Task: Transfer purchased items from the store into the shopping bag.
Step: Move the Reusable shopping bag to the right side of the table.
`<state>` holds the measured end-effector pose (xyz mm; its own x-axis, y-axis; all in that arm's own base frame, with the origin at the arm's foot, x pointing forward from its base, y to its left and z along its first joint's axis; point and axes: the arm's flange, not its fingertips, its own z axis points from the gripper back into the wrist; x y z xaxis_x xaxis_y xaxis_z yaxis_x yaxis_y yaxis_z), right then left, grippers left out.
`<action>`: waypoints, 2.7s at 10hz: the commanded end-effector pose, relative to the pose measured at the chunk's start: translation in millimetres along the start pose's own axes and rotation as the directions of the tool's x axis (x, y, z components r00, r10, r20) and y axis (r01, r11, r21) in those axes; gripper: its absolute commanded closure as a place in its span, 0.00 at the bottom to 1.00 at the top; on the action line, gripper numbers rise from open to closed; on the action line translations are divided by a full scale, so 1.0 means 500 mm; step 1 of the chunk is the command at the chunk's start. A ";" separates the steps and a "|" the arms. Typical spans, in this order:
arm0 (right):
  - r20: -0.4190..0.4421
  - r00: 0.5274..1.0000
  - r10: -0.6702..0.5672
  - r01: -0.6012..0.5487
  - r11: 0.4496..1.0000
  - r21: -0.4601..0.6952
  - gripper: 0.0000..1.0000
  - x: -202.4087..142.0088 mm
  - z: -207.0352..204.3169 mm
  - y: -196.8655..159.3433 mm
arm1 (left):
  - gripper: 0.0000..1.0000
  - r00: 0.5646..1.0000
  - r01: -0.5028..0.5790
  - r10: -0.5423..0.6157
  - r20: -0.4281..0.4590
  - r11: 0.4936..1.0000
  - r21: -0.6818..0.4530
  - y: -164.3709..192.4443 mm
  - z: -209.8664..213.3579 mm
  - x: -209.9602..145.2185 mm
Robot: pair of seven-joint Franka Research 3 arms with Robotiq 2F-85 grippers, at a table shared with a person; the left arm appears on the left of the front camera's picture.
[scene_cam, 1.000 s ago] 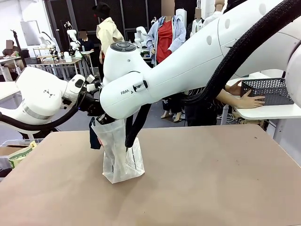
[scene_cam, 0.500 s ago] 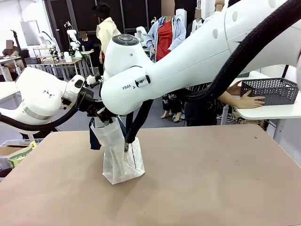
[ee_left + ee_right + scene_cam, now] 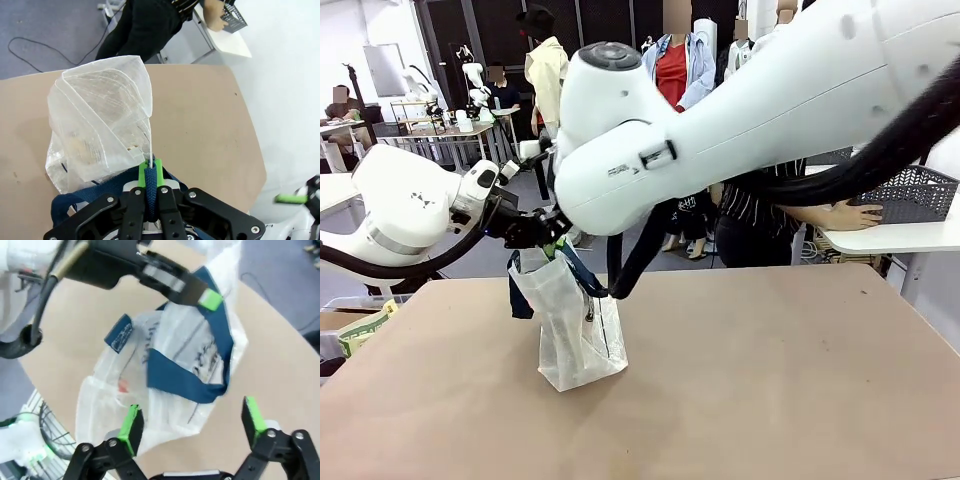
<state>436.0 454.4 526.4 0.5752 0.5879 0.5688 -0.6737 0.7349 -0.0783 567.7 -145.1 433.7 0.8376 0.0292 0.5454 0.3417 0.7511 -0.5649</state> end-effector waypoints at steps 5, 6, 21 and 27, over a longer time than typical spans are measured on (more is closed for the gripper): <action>0.108 0.919 -0.380 0.394 0.901 -0.179 0.00 -0.125 0.141 -0.252 | 1.00 1.000 0.000 0.000 -0.029 1.000 0.024 -0.001 -0.023 0.007; 0.099 0.896 -0.433 0.444 0.871 -0.207 0.00 -0.148 0.158 -0.292 | 1.00 0.999 0.009 -0.008 -0.034 1.000 0.026 -0.007 -0.026 0.003; 0.048 0.672 -0.739 0.698 0.611 -0.374 0.00 -0.403 0.220 -0.573 | 1.00 0.974 0.226 -0.215 -0.074 0.945 0.237 -0.090 0.032 0.000; 0.048 0.672 -0.739 0.698 0.611 -0.374 0.00 -0.403 0.220 -0.573 | 1.00 0.972 0.198 -0.234 0.037 0.888 0.414 -0.117 0.299 0.043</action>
<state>460.2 88.1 524.9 0.8586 -0.1748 0.4819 0.1766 0.9834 0.0421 568.4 -114.3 529.0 0.7127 -0.1558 0.6839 0.3493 0.9244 -0.1535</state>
